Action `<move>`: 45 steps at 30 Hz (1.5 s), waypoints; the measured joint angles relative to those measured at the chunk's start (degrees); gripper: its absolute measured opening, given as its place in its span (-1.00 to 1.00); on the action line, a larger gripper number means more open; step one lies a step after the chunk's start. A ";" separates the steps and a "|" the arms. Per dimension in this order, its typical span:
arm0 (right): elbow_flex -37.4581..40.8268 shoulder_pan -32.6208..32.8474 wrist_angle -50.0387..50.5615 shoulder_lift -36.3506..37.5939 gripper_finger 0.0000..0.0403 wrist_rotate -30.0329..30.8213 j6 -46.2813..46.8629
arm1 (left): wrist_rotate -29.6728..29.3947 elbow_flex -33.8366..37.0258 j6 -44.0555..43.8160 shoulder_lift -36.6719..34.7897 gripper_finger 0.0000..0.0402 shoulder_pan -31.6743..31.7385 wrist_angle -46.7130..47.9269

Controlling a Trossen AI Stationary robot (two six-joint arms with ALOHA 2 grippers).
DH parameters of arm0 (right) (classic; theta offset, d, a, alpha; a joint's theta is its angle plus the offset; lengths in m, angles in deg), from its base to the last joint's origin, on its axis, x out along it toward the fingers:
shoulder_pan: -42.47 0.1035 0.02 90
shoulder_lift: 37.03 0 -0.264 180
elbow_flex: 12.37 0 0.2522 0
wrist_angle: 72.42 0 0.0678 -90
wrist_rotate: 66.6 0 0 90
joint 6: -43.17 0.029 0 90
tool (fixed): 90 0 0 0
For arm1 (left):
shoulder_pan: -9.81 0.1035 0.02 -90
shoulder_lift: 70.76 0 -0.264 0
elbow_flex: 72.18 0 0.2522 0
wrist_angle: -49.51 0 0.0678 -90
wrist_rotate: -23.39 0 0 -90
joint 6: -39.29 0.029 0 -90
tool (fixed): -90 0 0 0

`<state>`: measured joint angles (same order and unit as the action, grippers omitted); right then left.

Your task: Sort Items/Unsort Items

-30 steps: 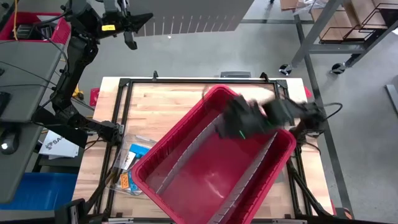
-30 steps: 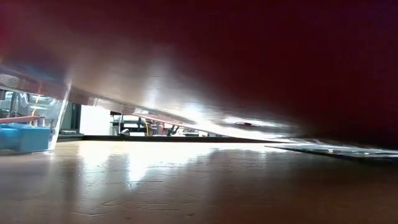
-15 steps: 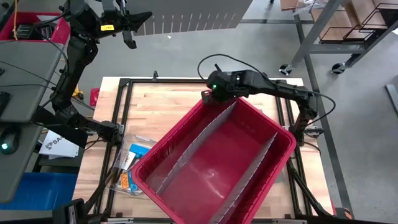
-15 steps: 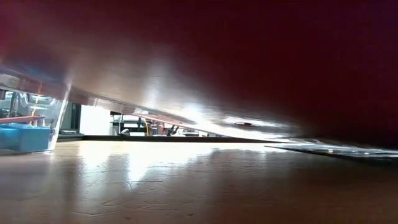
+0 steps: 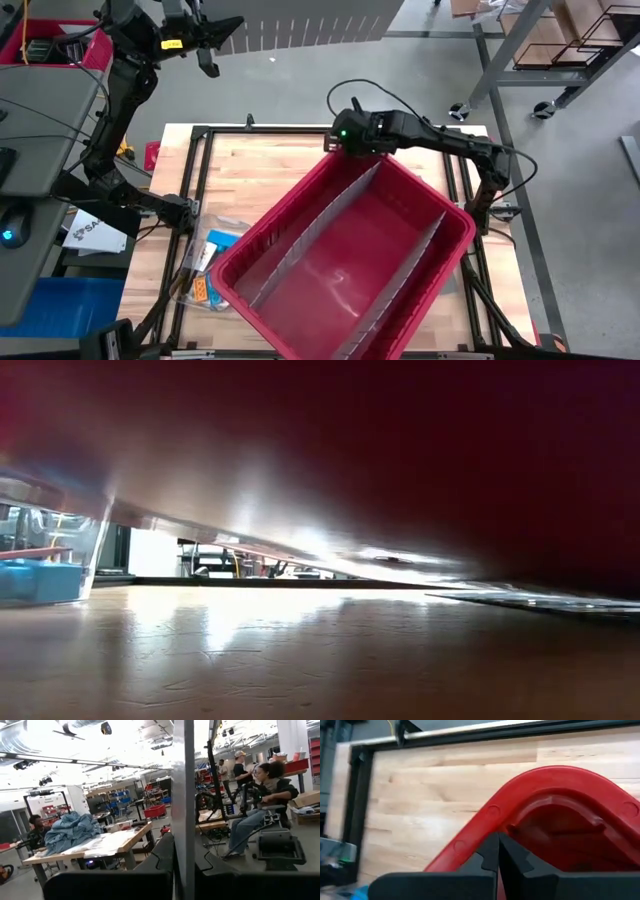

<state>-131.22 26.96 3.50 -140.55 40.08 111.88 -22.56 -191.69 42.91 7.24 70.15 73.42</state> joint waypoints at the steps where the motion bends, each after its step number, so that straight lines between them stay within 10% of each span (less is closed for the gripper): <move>1: -0.02 -0.47 -1.12 0.00 -1.00 -0.58 0.49 | 0.00 0.00 -0.03 0.00 -0.99 0.02 -0.03; 9: -0.24 -3.03 -21.93 0.56 -1.00 -2.89 -7.75 | 0.02 0.00 0.04 0.04 -0.99 0.02 -0.16; 17: -0.24 10.43 -3.67 12.59 -1.00 -4.67 -16.63 | 0.13 0.02 0.07 0.07 -0.99 0.45 -1.00; 28: -0.24 48.91 24.56 20.88 -1.00 2.22 25.24 | 0.15 0.02 0.05 0.22 -0.99 0.45 -1.02; 45: -0.15 58.17 21.24 20.77 -1.00 2.95 23.39 | 0.16 0.07 1.10 0.24 -0.99 0.91 0.09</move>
<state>-131.38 85.13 24.74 -119.79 43.04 135.28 -22.39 -191.63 44.01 7.48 71.06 73.51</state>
